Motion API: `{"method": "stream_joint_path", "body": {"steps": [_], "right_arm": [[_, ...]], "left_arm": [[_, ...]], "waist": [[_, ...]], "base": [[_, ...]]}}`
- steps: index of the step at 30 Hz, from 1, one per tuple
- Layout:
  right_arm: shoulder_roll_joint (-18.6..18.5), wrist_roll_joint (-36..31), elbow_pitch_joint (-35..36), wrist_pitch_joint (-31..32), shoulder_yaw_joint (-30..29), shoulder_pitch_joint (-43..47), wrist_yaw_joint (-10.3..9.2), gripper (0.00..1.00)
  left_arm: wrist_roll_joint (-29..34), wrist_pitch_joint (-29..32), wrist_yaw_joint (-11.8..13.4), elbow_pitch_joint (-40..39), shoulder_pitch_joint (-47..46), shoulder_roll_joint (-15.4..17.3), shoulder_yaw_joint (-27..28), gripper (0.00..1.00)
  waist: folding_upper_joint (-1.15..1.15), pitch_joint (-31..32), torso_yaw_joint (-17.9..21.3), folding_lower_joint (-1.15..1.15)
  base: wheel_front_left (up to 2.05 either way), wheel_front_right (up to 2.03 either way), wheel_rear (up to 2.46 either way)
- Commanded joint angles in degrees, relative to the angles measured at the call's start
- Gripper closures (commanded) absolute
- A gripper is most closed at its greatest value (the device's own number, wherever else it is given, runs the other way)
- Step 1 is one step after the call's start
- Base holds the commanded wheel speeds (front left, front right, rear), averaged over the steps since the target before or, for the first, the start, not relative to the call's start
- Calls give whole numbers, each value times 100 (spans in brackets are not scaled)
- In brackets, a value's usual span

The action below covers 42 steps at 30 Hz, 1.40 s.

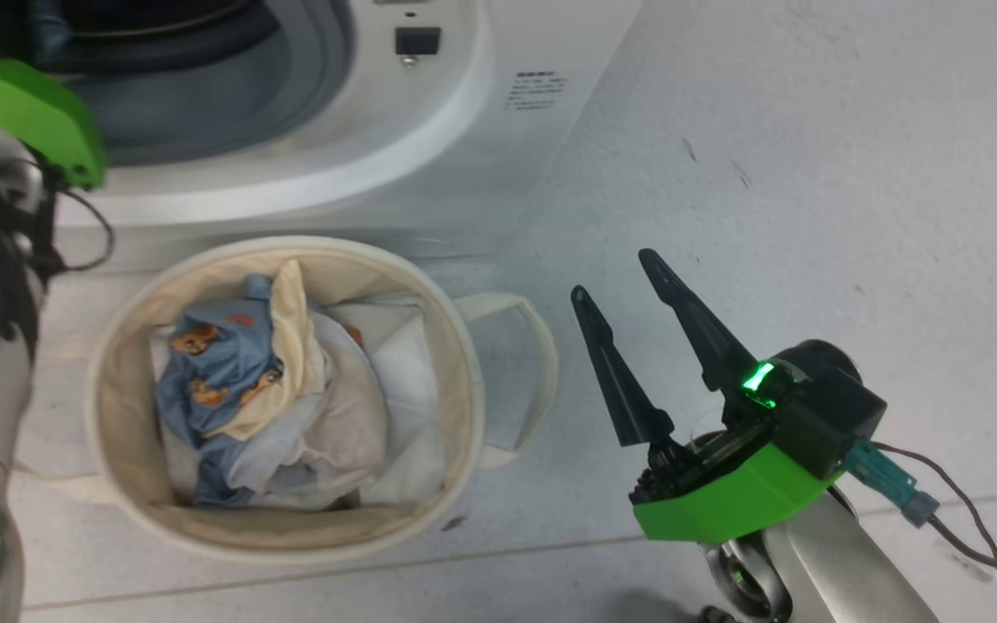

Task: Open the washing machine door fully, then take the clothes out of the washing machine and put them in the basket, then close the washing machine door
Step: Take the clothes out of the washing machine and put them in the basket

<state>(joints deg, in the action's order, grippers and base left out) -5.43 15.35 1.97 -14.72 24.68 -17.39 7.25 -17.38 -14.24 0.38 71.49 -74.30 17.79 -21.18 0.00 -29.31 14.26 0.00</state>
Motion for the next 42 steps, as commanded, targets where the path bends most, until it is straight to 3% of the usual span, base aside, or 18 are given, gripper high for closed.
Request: {"method": "stream_joint_path", "body": {"steps": [1,9,15,21,27,31,35,42], "right_arm": [[-21,68,126,-28,96,25,24,0],[-145,301,-191,-28,-2,96,24,0],[-237,406,-379,-28,-77,174,24,0],[-319,453,-468,-28,-211,312,24,0],[-315,458,-458,-28,-313,428,24,0],[-284,461,-473,-28,-293,483,24,0],[-245,485,-479,-28,-231,491,24,0],[-281,475,-491,-28,-206,492,24,0]], "left_arm": [[-69,-70,-50,-418,100,195,135,100],[-317,-74,-432,-2497,1832,-96,541,100],[-492,-56,-595,-3468,2640,-52,602,100],[-809,861,-645,-5231,3135,118,522,100],[-1119,2049,-374,-7282,3330,396,660,100],[-1249,2668,-143,-8156,3330,585,807,100],[-1375,2962,16,-8483,3516,680,922,100],[-1655,2942,170,-8615,4069,700,1176,100]], "waist": [[0,189,-165,0],[0,851,-767,0],[0,1306,-1185,0],[0,1765,-1657,0],[0,2078,-1840,0],[0,2166,-1834,0],[0,2143,-1771,0],[0,2085,-1619,0]], "base": [[0,0,0],[0,0,0],[0,0,0],[0,0,0],[0,0,0],[0,0,0],[0,0,0],[0,0,0]]}}
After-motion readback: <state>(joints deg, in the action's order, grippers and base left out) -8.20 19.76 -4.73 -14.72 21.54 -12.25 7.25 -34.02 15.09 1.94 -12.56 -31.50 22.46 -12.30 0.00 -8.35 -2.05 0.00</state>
